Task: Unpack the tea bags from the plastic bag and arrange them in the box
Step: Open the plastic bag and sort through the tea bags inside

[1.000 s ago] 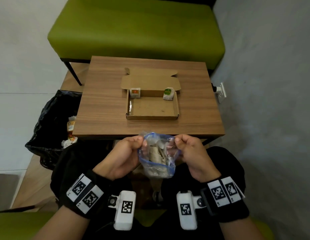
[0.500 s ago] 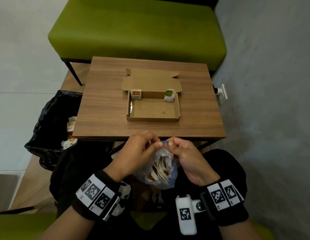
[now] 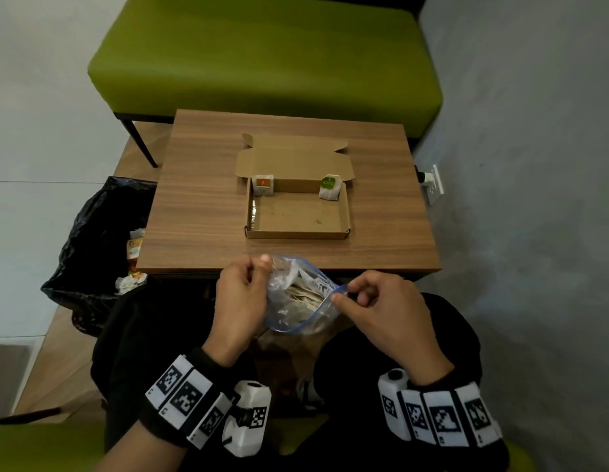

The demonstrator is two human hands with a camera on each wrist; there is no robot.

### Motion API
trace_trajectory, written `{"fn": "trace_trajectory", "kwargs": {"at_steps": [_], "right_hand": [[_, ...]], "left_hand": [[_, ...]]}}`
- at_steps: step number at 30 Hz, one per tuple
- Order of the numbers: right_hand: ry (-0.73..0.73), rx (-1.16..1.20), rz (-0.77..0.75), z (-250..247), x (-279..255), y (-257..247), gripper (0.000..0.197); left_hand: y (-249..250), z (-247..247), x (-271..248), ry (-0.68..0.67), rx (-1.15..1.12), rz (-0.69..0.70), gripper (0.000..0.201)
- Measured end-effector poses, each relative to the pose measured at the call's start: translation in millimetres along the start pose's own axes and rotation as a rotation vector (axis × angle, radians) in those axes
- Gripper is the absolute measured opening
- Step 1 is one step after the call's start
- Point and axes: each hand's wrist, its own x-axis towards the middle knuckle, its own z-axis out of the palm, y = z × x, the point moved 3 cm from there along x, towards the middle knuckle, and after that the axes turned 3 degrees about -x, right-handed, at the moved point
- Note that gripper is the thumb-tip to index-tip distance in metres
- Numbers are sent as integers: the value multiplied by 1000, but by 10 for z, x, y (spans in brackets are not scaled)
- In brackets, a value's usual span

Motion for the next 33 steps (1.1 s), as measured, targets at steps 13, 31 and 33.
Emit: {"fn": "trace_trajectory", "kwargs": {"at_steps": [13,31,33], "right_hand": [[104,493,179,444,187,139,13],[-401,877,230,298,120,-30,29],[-414,916,208,300,135,-54,31]], "left_hand": [[207,101,-290,38,-13,162,29],[301,152,-146,-489,584,418,26],[323,208,-152,-501,552,433,20]]}}
